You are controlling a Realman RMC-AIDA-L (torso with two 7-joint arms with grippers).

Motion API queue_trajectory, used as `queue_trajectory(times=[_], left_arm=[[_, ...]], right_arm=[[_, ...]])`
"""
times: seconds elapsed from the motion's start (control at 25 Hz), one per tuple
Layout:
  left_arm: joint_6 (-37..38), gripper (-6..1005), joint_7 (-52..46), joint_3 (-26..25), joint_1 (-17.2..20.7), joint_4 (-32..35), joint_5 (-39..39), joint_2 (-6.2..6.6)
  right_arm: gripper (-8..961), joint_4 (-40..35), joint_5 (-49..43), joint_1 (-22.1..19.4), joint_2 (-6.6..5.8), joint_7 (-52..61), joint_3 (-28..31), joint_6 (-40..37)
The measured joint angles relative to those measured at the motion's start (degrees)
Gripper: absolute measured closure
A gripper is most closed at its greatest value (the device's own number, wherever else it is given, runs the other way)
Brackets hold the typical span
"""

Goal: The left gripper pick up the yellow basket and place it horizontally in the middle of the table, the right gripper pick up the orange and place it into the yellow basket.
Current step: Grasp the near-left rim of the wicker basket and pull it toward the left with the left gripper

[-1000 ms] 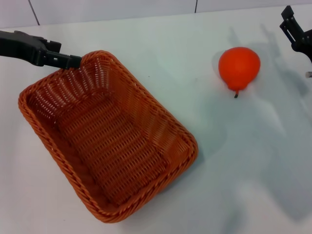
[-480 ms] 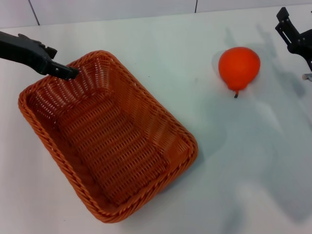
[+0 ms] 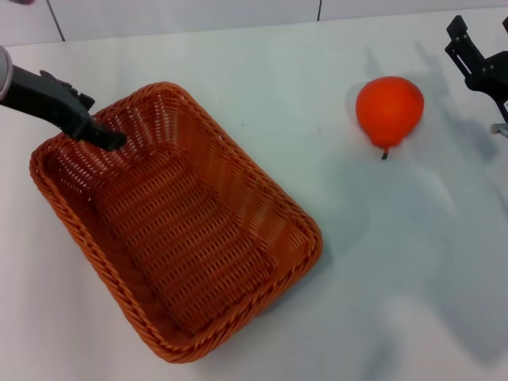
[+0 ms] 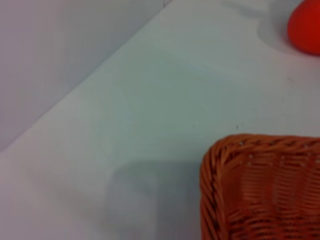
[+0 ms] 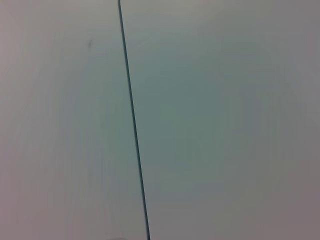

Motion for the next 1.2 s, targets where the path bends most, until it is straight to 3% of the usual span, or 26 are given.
queue_trajectory(times=[0.4, 0.88, 1.2], left_arm=[[-3.20, 125, 0.40, 0.29, 0.50, 0.01, 2.55, -2.19], [-4.90, 123, 0.67, 0.45, 0.70, -0.32, 4.53, -2.99], [-8.14, 338, 0.95, 1.51, 2.29, 2.29, 8.35, -4.97]], right_arm=[[37, 0.00, -0.01, -0.18, 0.03, 0.04, -0.22, 0.00], [37, 0.00, -0.01, -0.39, 0.03, 0.06, -0.31, 0.01], [37, 0.00, -0.01, -0.41, 0.03, 0.05, -0.30, 0.01]])
